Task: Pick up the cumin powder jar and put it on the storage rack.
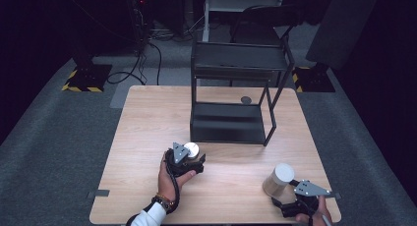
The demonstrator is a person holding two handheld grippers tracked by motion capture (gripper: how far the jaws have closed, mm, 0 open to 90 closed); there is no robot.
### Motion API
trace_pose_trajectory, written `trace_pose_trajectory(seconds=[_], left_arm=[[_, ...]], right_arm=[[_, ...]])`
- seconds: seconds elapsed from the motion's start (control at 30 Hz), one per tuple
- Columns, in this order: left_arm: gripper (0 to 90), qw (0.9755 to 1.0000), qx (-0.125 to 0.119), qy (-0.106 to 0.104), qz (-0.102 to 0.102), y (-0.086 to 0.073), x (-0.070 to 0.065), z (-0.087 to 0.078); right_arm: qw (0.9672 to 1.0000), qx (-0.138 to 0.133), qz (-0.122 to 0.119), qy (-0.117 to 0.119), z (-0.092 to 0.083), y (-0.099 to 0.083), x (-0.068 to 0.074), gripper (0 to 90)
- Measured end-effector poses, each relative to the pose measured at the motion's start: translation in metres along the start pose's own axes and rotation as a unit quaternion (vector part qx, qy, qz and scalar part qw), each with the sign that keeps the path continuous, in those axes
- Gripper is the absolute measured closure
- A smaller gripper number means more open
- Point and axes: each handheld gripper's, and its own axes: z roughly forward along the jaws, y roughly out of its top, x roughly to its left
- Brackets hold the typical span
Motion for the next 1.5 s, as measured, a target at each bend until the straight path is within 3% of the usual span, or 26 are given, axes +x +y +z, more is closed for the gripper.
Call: trace_pose_trajectory(seconds=[0.27, 0.5, 0.97, 1.27, 1.5], left_arm=[[30.8, 1.0000, 0.001, 0.001, 0.009, 0.003, 0.002, 0.002], [31.5, 0.9998, 0.003, 0.005, 0.018, 0.004, -0.001, 0.002], [31.8, 0.9998, -0.005, 0.010, 0.016, 0.012, -0.009, 0.003], [31.8, 0.9998, -0.010, 0.010, 0.010, 0.039, -0.012, 0.000], [31.8, 0.9999, -0.006, 0.013, 0.005, 0.070, -0.012, -0.003]], right_arm=[[1.0000, 0.000, 0.001, -0.001, 0.000, 0.000, 0.000, 0.0], [1.0000, 0.000, 0.001, -0.003, 0.000, 0.000, 0.001, 0.0], [1.0000, 0.000, 0.002, -0.003, 0.000, 0.000, 0.001, 0.0], [1.0000, 0.000, 0.002, -0.004, 0.000, 0.000, 0.001, 0.0], [1.0000, 0.000, 0.002, -0.004, 0.000, 0.000, 0.001, 0.0]])
